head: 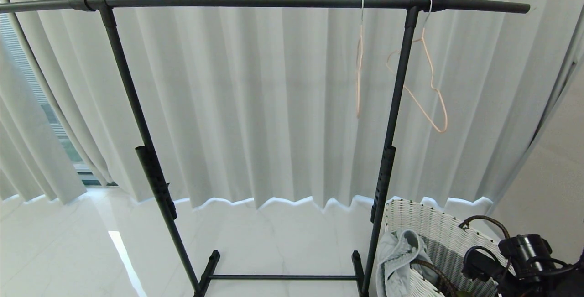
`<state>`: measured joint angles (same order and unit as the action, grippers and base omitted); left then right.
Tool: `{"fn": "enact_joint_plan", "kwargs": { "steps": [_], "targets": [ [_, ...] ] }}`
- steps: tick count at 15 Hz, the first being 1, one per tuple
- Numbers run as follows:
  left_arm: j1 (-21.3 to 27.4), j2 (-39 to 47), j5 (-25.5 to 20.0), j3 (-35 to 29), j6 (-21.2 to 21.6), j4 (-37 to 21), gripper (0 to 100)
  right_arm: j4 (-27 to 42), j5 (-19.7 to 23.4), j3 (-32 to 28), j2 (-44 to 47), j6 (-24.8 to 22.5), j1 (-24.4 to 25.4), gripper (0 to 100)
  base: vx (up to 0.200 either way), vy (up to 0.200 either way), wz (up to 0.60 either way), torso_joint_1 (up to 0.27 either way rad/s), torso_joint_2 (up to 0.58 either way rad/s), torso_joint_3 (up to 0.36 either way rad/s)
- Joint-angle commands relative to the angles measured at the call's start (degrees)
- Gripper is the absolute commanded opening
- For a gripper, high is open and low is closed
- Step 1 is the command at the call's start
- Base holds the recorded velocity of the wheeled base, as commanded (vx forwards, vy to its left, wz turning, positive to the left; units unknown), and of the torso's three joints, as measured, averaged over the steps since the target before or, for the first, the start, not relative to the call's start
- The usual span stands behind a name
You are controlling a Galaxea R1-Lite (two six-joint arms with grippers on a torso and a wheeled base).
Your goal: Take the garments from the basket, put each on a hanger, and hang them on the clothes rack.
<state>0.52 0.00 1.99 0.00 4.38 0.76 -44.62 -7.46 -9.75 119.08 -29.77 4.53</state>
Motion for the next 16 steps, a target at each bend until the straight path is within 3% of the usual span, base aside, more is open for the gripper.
{"fn": "enact_joint_plan", "kwargs": {
  "steps": [1, 7, 9, 12, 14, 16],
  "targets": [
    [0.0, 0.1, 0.0, 0.0, 0.0, 0.0, 100, 0.0, -0.4, 0.4, -3.1, 0.0, 0.0, 0, 0.0, 0.0, 0.0, 0.0, 0.0, 0.0],
    [0.0, 0.1, 0.0, 0.0, -0.2, 0.0, 100, 2.9, -2.0, 4.0, -15.9, 0.9, 0.0, 0, 0.0, 0.0, 0.0, 0.0, 0.0, 0.0],
    [0.0, 0.1, 0.0, 0.0, -0.1, 0.0, 100, 15.7, -2.0, -1.9, -27.2, 1.0, -0.8, 0, 0.0, 0.0, 0.0, 0.0, 0.0, 0.0],
    [0.0, 0.1, 0.0, 0.0, 0.0, 0.0, 100, 39.0, -1.9, -16.7, -39.4, 3.1, -1.5, 0, 0.0, 0.0, 0.0, 0.0, 0.0, 0.0],
    [0.0, 0.1, 0.0, 0.0, -0.1, 0.0, 100, 50.2, -1.9, -24.6, -45.5, 5.5, -1.5, 0, 0.0, 0.0, 0.0, 0.0, 0.0, 0.0],
    [0.0, 0.1, 0.0, 0.0, -0.1, 0.0, 100, 55.6, -1.9, -28.4, -51.2, 6.2, -1.5, 0, 0.0, 0.0, 0.0, 0.0, 0.0, 0.0]
  ]
}}
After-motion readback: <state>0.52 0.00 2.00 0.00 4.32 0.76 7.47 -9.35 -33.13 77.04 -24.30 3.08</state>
